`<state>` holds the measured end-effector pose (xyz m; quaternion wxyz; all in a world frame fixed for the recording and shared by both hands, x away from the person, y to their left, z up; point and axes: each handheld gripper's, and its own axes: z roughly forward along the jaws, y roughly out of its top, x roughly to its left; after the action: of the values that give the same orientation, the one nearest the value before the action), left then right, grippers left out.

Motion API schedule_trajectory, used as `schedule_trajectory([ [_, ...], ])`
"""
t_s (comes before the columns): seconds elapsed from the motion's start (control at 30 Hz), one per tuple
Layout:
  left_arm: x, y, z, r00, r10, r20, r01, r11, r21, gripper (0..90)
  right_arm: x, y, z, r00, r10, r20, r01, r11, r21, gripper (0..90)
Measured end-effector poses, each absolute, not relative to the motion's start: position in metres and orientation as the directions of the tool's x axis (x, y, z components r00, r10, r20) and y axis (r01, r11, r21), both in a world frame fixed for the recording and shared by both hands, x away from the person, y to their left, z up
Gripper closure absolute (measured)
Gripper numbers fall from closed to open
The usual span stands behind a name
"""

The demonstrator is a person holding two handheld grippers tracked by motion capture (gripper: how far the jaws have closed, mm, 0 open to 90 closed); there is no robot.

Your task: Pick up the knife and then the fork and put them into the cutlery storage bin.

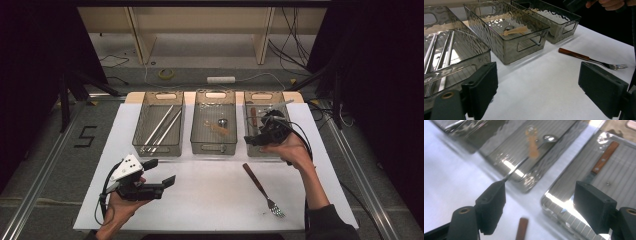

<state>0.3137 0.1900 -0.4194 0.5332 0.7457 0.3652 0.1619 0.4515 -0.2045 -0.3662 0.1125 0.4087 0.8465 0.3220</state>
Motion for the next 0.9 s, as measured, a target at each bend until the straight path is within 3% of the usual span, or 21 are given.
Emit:
schedule_trajectory([
  [0.53, 0.313, 0.190, -0.419, 0.680, 0.718, -0.147, 0.368, -0.161, 0.916, 15.3, 0.406, -0.195, -0.381, -0.727, 0.685, 0.043, 0.589, 0.591, 0.551, 26.4],
  [0.9, 0.313, 0.190, -0.419, 0.682, 0.717, -0.146, 0.367, -0.162, 0.916, 15.3, 0.396, -0.201, -0.404, -0.720, 0.694, 0.032, 0.629, 0.631, 0.454, 29.6],
])
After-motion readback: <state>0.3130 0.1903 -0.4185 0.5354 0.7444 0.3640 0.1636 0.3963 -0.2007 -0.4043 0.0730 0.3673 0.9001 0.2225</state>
